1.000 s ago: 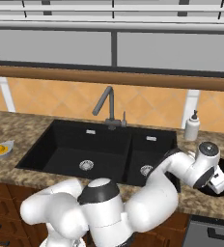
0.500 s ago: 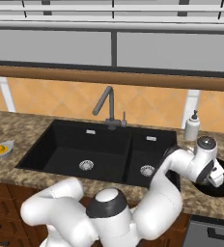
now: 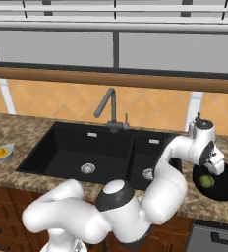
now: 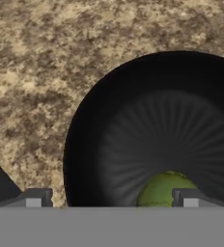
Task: Pick the lime from the sink and place it in the bowl. Then pick the bowl and place it in the microwave. Then close the microwave door and press the start button.
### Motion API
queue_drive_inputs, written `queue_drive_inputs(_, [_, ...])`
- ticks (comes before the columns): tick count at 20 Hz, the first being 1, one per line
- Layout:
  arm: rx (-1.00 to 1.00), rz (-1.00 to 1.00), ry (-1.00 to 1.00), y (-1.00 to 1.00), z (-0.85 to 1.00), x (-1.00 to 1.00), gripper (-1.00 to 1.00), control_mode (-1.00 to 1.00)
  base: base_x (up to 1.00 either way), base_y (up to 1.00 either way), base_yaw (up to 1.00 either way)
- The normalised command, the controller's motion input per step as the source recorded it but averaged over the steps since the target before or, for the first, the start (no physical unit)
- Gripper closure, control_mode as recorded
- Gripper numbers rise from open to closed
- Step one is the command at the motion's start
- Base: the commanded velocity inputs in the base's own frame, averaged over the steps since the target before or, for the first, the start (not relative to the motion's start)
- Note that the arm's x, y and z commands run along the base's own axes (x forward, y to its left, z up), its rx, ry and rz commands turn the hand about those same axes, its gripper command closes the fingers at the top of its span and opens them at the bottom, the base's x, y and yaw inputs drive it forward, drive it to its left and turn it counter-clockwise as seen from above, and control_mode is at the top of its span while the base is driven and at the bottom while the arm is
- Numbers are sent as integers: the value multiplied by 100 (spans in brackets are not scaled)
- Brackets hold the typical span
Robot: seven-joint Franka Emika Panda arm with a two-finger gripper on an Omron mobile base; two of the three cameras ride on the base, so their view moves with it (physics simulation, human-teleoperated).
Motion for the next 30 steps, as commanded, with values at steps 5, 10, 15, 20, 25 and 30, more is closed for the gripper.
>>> queue_drive_inputs(5, [-9,2,36,27,-7,27,-100,-100,0,0,0])
queue_drive_inputs(10, [-1,5,15,-5,-29,1,-100,-100,0,0,0])
queue_drive_inputs(15, [5,8,5,-23,-33,4,-100,-100,0,0,0])
queue_drive_inputs(20, [6,10,5,-11,-29,22,-100,-100,0,0,0])
queue_drive_inputs(25, [4,8,7,0,-23,38,-100,-100,0,0,0])
queue_drive_inputs(30, [1,6,6,-3,-15,19,100,-100,0,0,0])
